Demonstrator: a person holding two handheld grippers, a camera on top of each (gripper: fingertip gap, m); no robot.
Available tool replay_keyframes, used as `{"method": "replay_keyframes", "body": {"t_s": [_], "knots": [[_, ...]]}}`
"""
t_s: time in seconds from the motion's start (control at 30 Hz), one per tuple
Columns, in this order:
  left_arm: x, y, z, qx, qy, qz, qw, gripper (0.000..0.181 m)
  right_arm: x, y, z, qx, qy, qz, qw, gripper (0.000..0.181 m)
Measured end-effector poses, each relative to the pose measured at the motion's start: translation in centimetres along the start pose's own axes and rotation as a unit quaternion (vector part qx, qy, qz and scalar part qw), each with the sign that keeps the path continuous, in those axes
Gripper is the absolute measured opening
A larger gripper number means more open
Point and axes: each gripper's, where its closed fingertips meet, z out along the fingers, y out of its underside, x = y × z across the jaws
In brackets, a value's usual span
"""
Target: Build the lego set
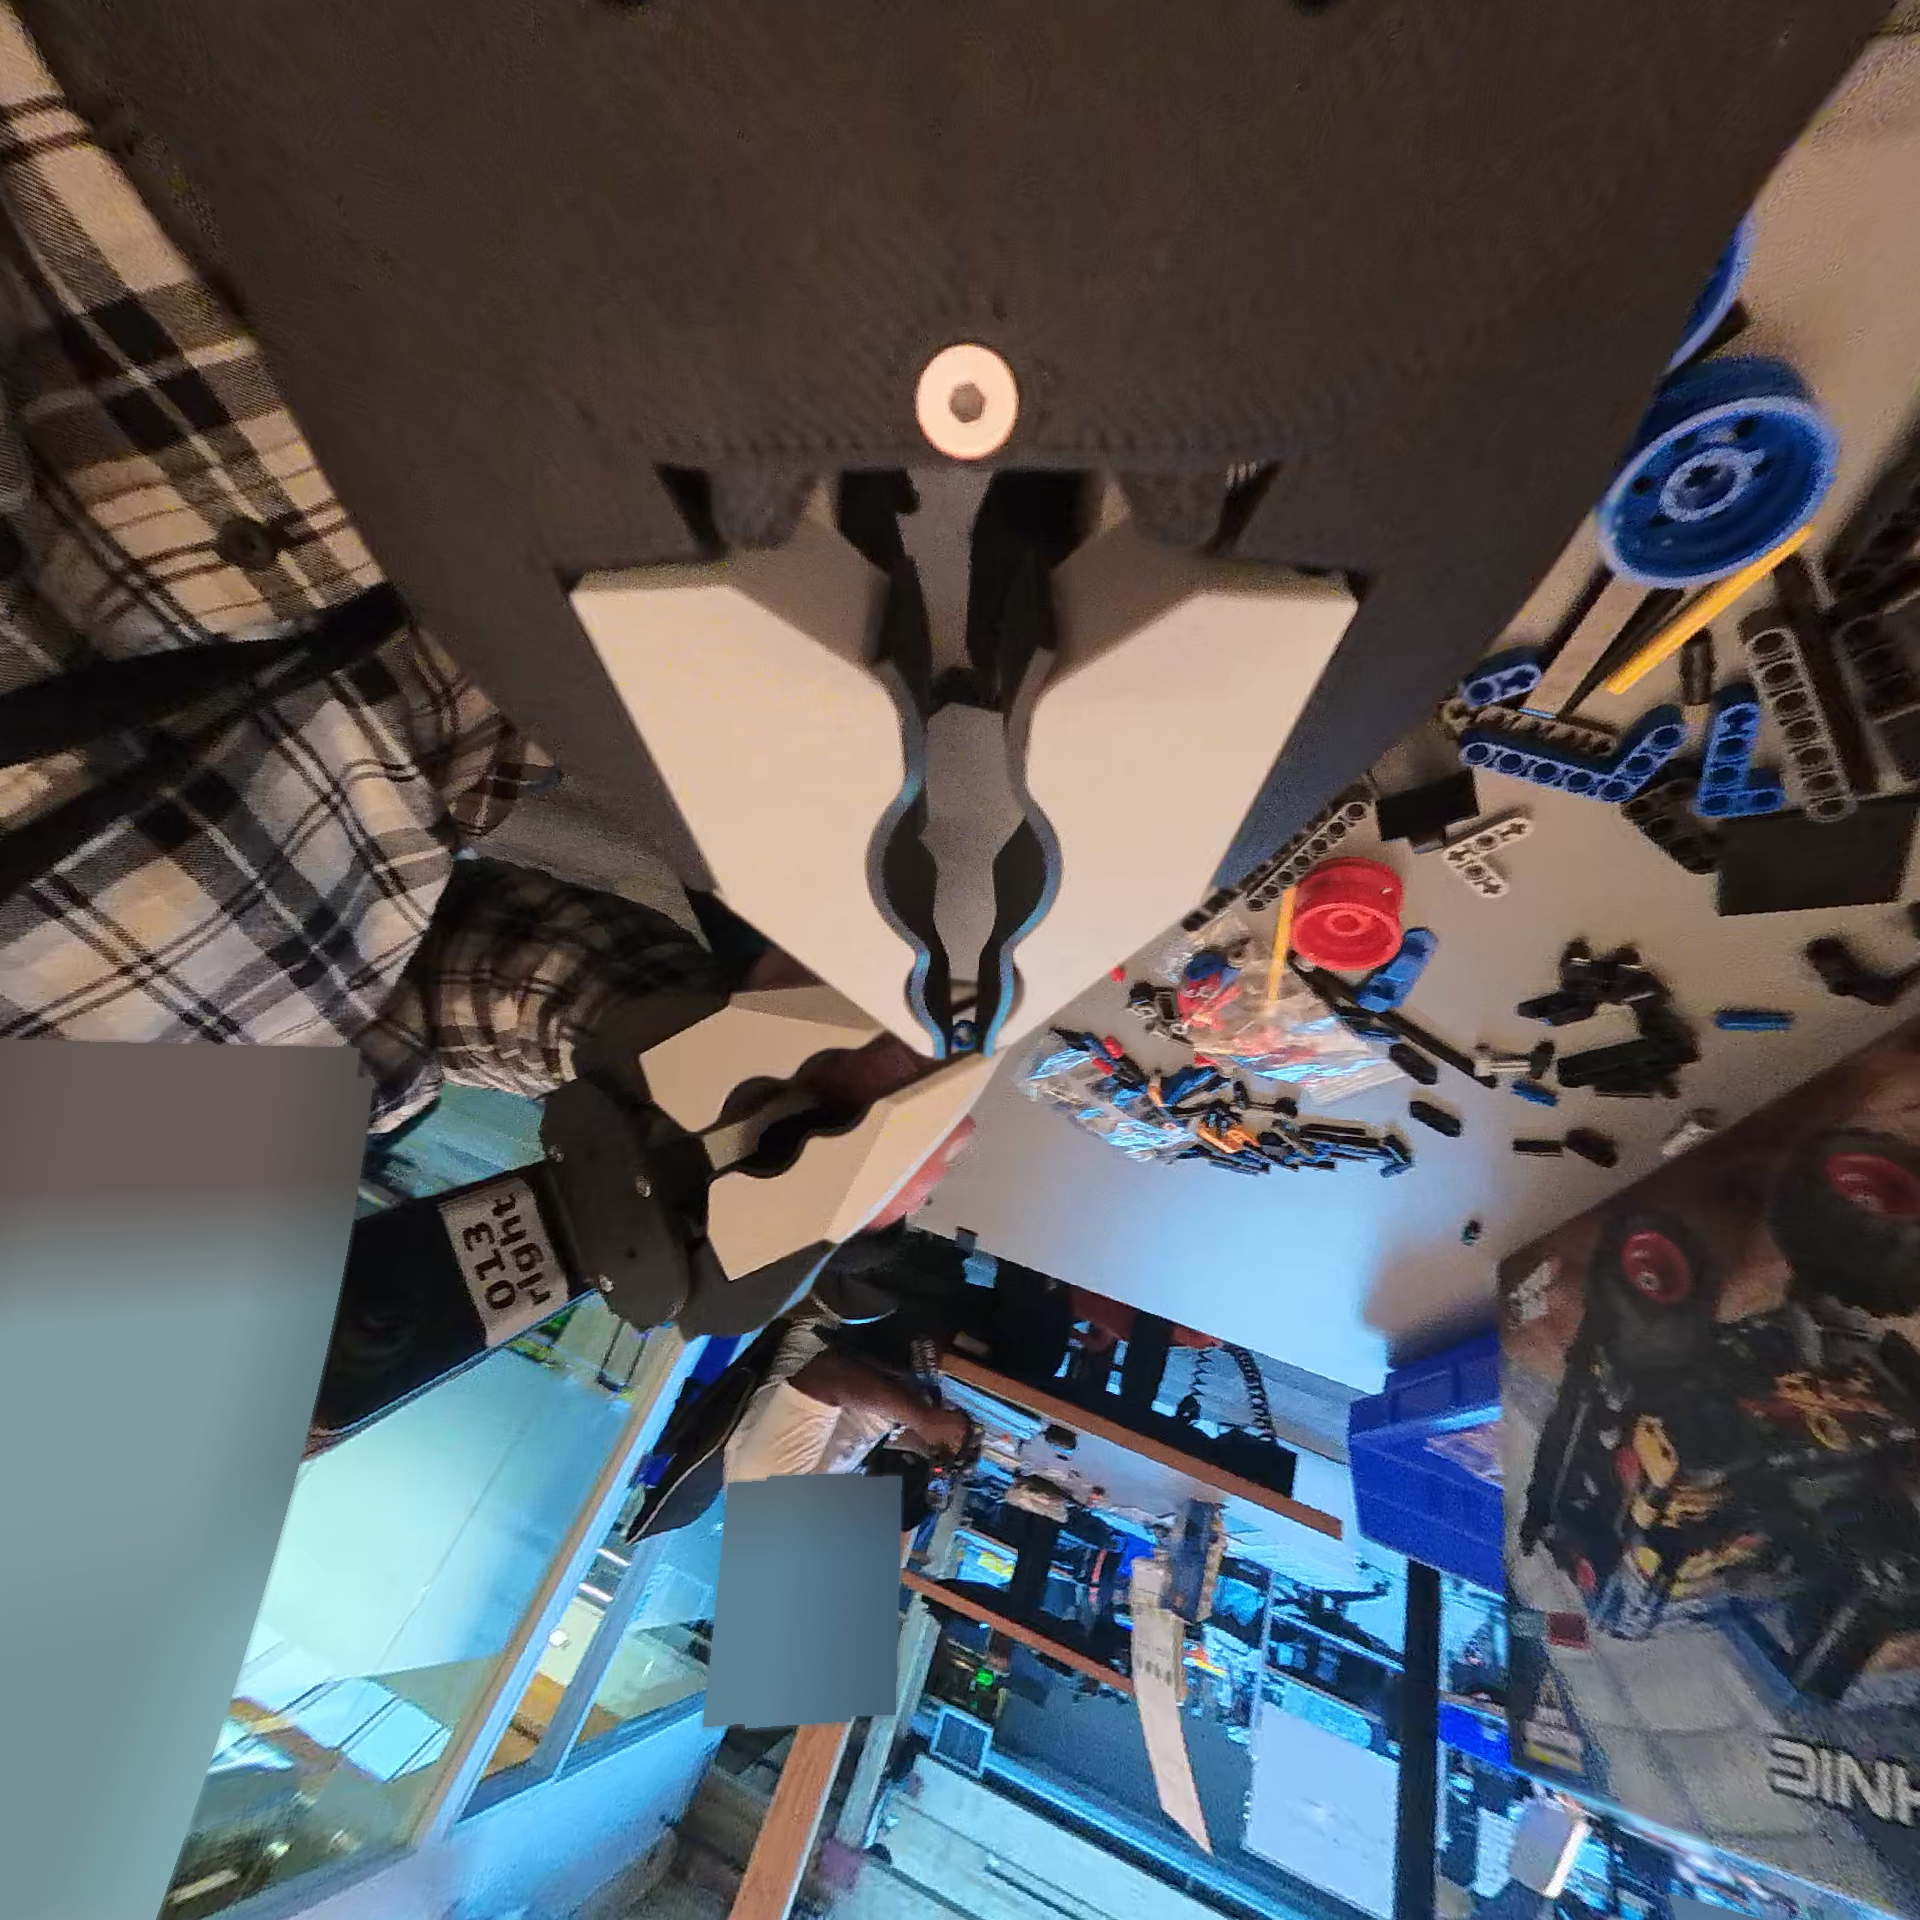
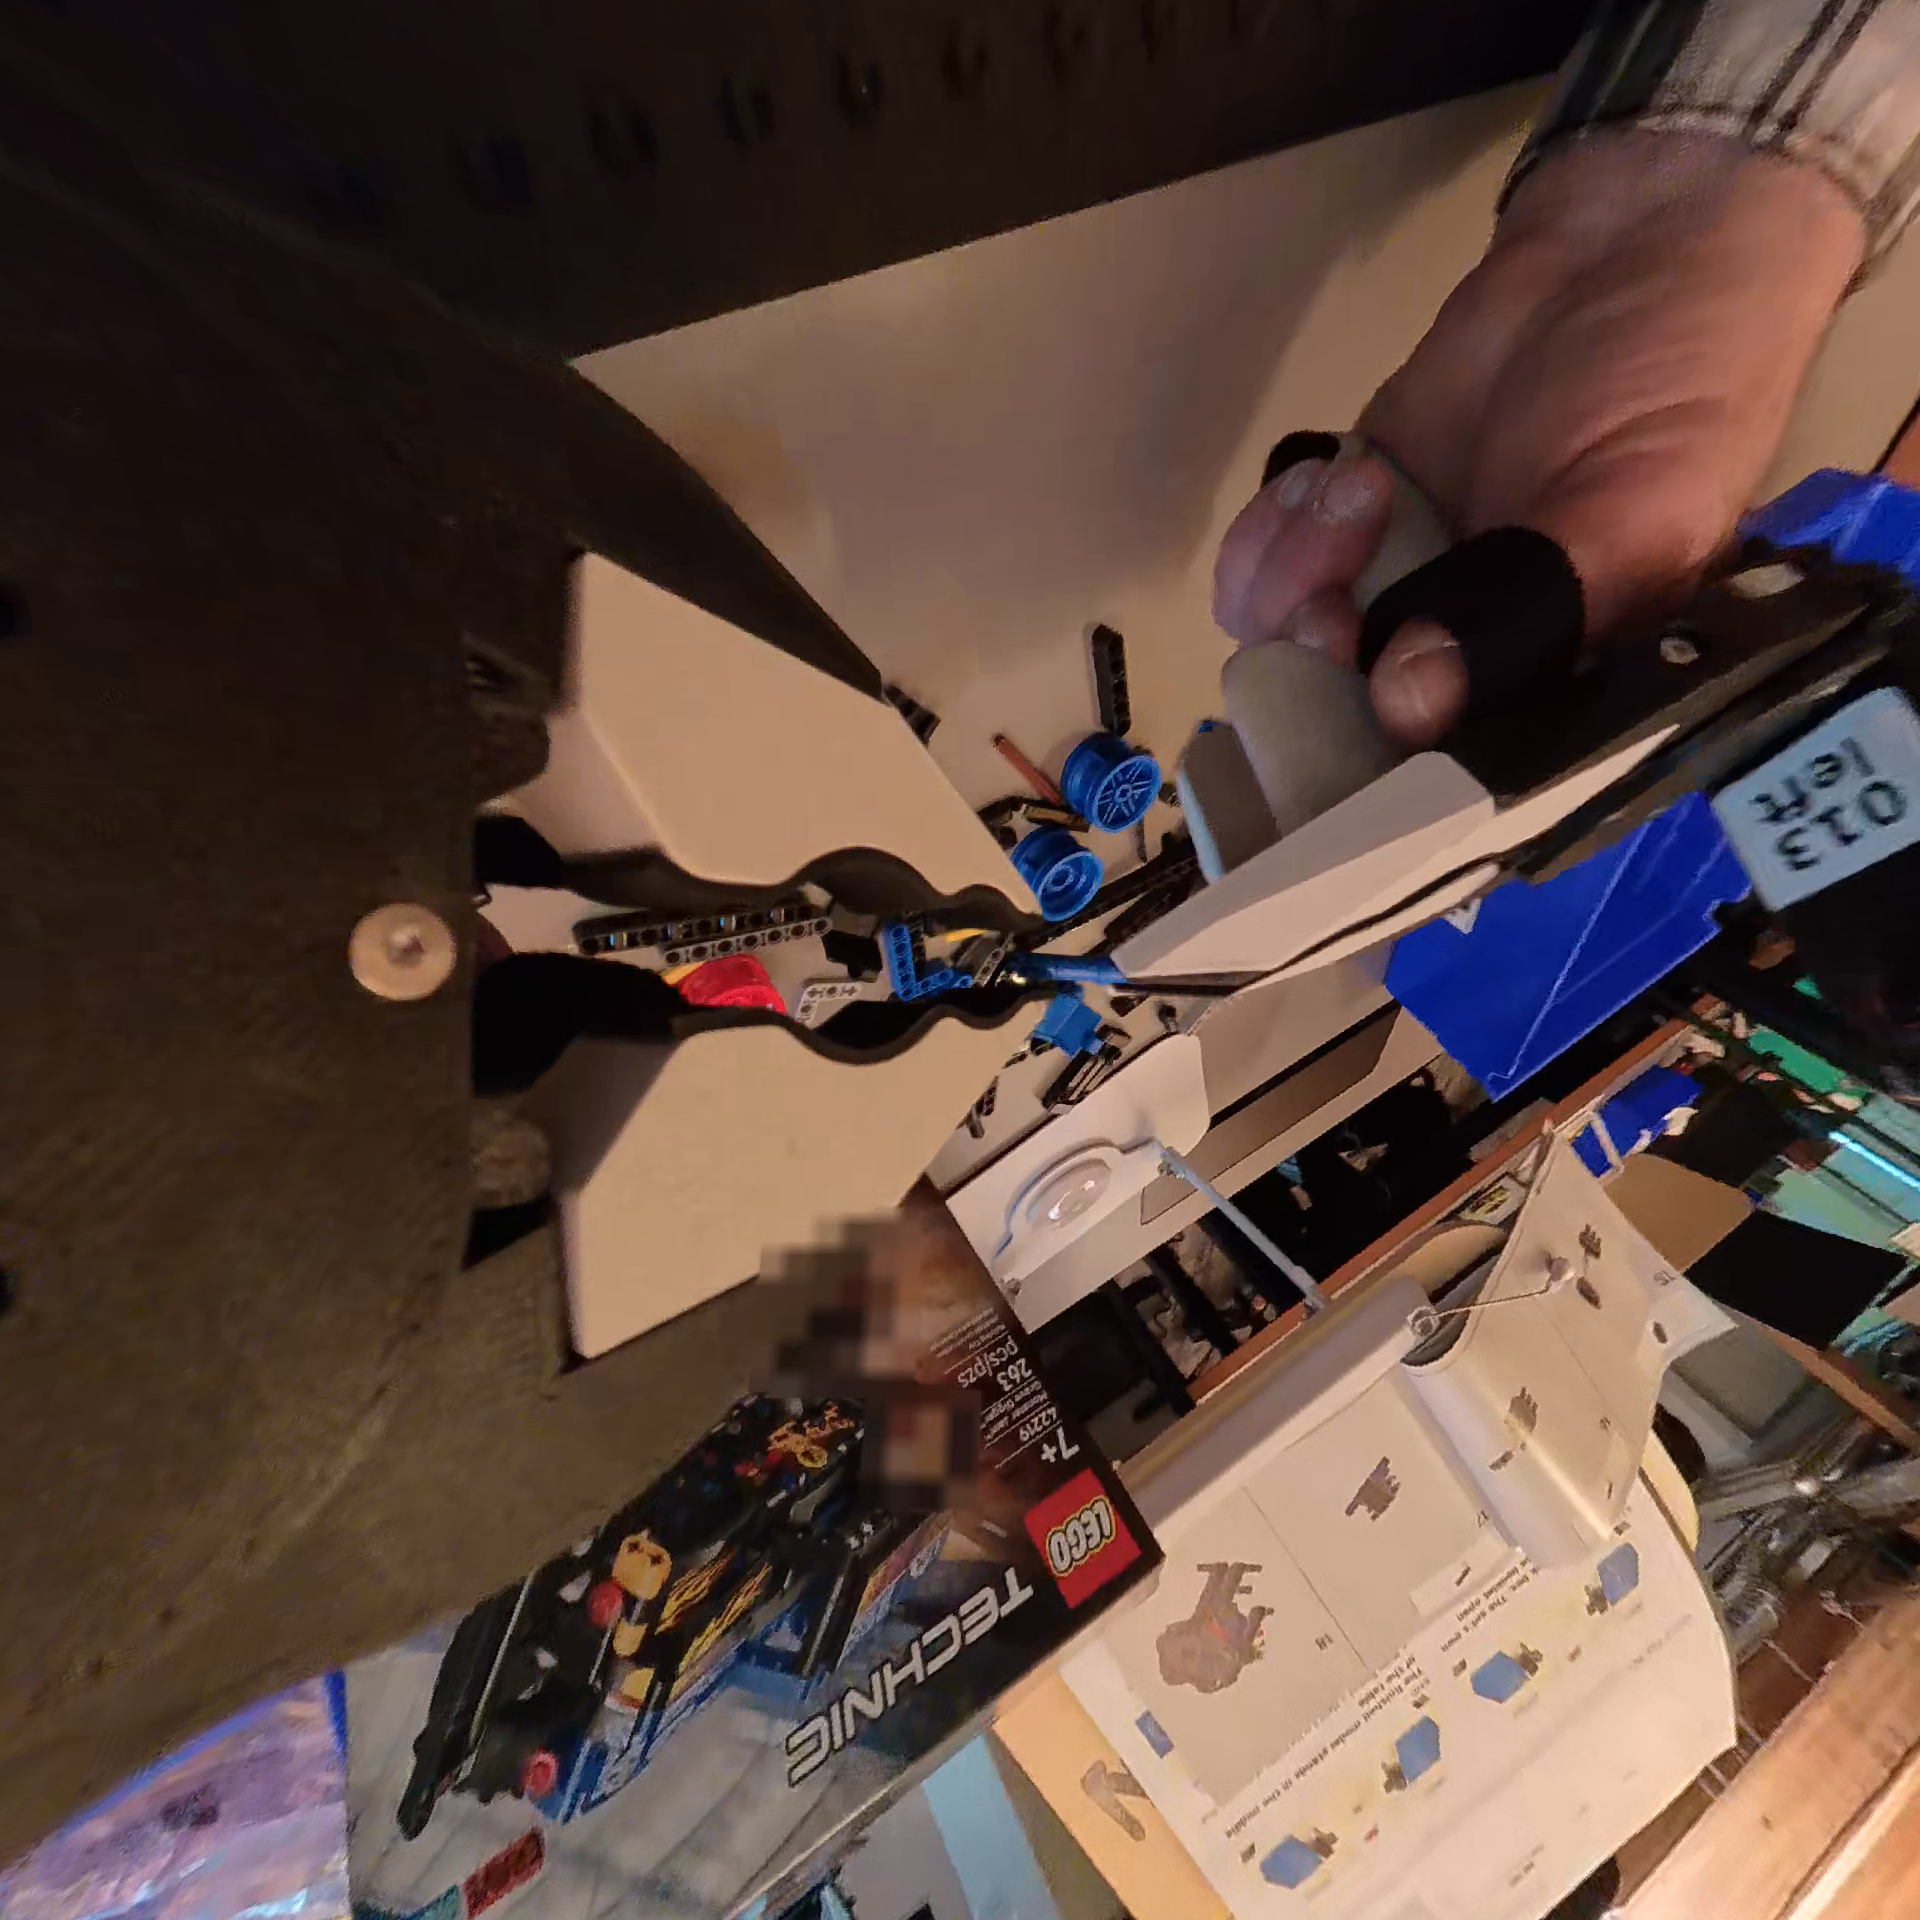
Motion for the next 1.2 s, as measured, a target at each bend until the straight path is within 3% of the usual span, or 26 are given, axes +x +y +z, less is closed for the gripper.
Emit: {"method": "replay_keyframes", "body": {"t_s": [0.2, 0.3, 0.37, 0.43, 0.6, 0.7, 0.83, 1.03, 1.1, 1.2], "knots": [[0.1, 0.1, 0.2, 0.001, 0.022, -0.029, 0.999, 0.003, 0.0, -0.1, -0.1, 0.010, -0.013, 0.027, 1.000, 0.002], [-0.6, 1.4, 0.4, -0.036, 0.009, -0.026, 0.999, 0.005, -0.3, 0.9, -0.1, -0.006, -0.038, 0.054, 0.998, 0.002], [-1.9, 3.2, 0.0, -0.104, -0.023, 0.017, 0.994, 0.019, -0.1, 2.0, -0.2, -0.027, -0.040, 0.061, 0.997, 0.002], [-3.6, 4.9, -0.8, -0.173, -0.071, 0.076, 0.979, 0.019, 0.1, 3.1, -0.4, -0.041, -0.039, 0.073, 0.996, 0.002], [-6.4, 10.4, -1.6, -0.337, -0.135, 0.185, 0.913, 0.012, -0.3, 5.4, -0.5, -0.069, -0.050, 0.092, 0.992, 0.002], [-5.1, 11.7, -0.9, -0.346, -0.107, 0.149, 0.920, 0.007, -0.7, 6.0, -0.5, -0.082, -0.054, 0.091, 0.991, 0.002], [-2.8, 11.3, 0.2, -0.326, -0.066, 0.148, 0.931, 0.012, -1.0, 6.6, -0.8, -0.095, -0.060, 0.096, 0.989, 0.002], [-4.4, 10.3, 0.3, -0.317, -0.097, 0.193, 0.923, 0.030, -2.2, 7.4, -1.5, -0.117, -0.090, 0.107, 0.983, 0.002], [-5.1, 11.3, 0.3, -0.344, -0.107, 0.219, 0.907, 0.029, -2.6, 7.7, -1.5, -0.126, -0.098, 0.111, 0.981, 0.002], [-4.6, 11.8, 0.6, -0.349, -0.105, 0.202, 0.909, 0.023, -3.2, 7.6, -1.5, -0.131, -0.109, 0.121, 0.978, 0.002]]}}
